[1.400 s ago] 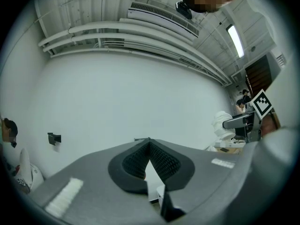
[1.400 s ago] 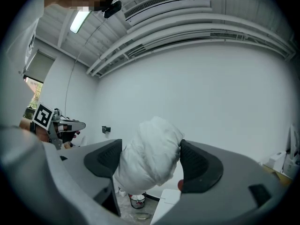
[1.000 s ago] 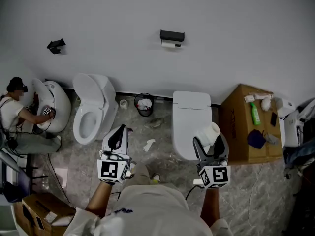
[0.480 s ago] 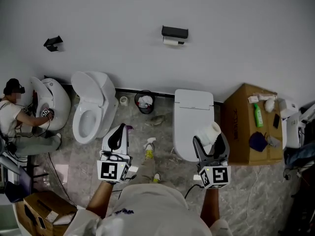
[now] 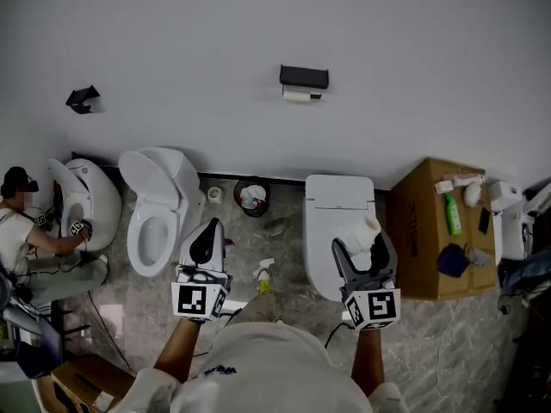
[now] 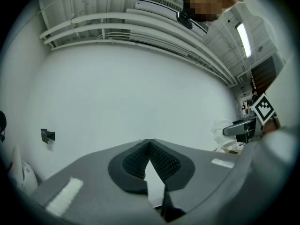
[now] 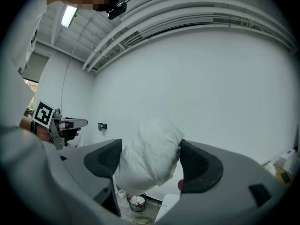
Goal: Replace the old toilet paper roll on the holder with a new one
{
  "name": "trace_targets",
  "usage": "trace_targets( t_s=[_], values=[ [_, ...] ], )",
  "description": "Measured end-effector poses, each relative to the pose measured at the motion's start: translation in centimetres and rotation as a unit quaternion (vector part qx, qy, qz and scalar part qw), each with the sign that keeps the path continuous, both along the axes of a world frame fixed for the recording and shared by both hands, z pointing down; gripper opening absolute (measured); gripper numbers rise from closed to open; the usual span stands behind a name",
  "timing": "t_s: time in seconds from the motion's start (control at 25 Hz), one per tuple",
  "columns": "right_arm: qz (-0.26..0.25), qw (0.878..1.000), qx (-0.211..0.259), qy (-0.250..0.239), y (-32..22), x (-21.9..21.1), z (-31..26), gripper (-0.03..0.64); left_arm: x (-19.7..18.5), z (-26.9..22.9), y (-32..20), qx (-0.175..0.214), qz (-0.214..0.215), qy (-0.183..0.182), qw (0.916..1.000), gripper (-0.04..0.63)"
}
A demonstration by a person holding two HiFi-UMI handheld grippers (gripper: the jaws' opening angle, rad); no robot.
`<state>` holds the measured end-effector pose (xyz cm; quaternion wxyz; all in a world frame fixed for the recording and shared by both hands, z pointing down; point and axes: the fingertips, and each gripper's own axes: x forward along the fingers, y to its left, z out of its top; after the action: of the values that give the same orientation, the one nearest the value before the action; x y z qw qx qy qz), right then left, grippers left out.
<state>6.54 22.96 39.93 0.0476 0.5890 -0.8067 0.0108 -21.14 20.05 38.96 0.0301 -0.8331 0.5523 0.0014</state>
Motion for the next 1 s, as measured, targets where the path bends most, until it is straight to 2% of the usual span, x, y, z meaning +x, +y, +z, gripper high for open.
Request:
trace_targets(
  t_s=[0.44,0.76,1.0],
  values=[
    [0.029,0.999,0.008,0.024,-10.3,-2.6,-2.9,0.388,-0.8,0.2,-12.1,0.001,0.048,0.037,0.9981,0.002],
    [0.041,0.999,-0.012,0.026,-14.8,-3.6,-1.7,0.388,0.3,1.9,-17.5,-0.008,0.079,0.022,0.9966,0.002],
    [0.042,0.999,-0.014,0.023,-19.1,-2.4,-0.7,0.388,1.6,2.6,-21.6,-0.013,0.079,0.019,0.9966,0.002]
  ],
)
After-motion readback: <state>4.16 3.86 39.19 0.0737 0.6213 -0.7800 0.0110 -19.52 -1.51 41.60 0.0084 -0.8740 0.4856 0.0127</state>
